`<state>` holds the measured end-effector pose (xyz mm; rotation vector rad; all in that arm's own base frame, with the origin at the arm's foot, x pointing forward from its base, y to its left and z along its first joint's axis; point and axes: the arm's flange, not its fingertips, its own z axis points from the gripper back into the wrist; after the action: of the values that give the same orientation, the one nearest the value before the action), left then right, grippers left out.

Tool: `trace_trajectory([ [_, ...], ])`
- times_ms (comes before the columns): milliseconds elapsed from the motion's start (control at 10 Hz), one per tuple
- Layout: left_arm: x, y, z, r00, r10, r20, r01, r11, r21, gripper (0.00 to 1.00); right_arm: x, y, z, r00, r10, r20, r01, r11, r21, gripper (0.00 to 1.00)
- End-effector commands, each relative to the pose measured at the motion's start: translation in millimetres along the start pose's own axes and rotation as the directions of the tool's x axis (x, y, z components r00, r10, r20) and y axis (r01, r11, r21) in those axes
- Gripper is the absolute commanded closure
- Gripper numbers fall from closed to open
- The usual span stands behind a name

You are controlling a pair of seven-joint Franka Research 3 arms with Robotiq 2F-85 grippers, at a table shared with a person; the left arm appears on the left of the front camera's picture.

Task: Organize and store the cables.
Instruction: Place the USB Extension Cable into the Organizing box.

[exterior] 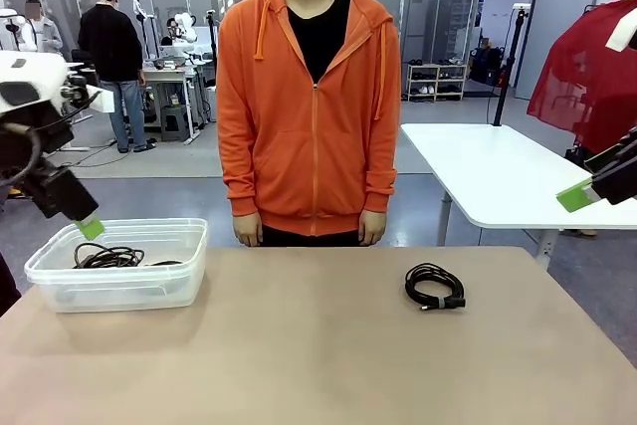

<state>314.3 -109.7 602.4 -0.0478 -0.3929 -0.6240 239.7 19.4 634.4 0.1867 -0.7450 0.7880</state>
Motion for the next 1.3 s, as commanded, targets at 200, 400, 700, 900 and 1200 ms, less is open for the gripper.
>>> trace_trajectory([
  [200,-15,-6,4,0.998,-0.014,0.058,0.014,1.0,0.006,0.0,-3,0,0,1.0,-0.007,-0.014,0.007,1.0,-0.006,0.0],
  [400,-15,-6,4,0.998,-0.014,0.058,0.014,1.0,0.006,0.0,-3,0,0,1.0,-0.007,-0.014,0.007,1.0,-0.006,0.0],
  [700,-15,-6,4,0.998,-0.014,0.058,0.014,1.0,0.006,0.0,-3,0,0,1.0,-0.007,-0.014,0.007,1.0,-0.006,0.0],
  [900,-15,-6,4,0.998,-0.014,0.058,0.014,1.0,0.006,0.0,-3,0,0,1.0,-0.007,-0.014,0.007,1.0,-0.006,0.0],
  [1200,-15,-6,4,0.998,-0.014,0.058,0.014,1.0,0.006,0.0,-3,0,0,1.0,-0.007,-0.014,0.007,1.0,-0.006,0.0],
])
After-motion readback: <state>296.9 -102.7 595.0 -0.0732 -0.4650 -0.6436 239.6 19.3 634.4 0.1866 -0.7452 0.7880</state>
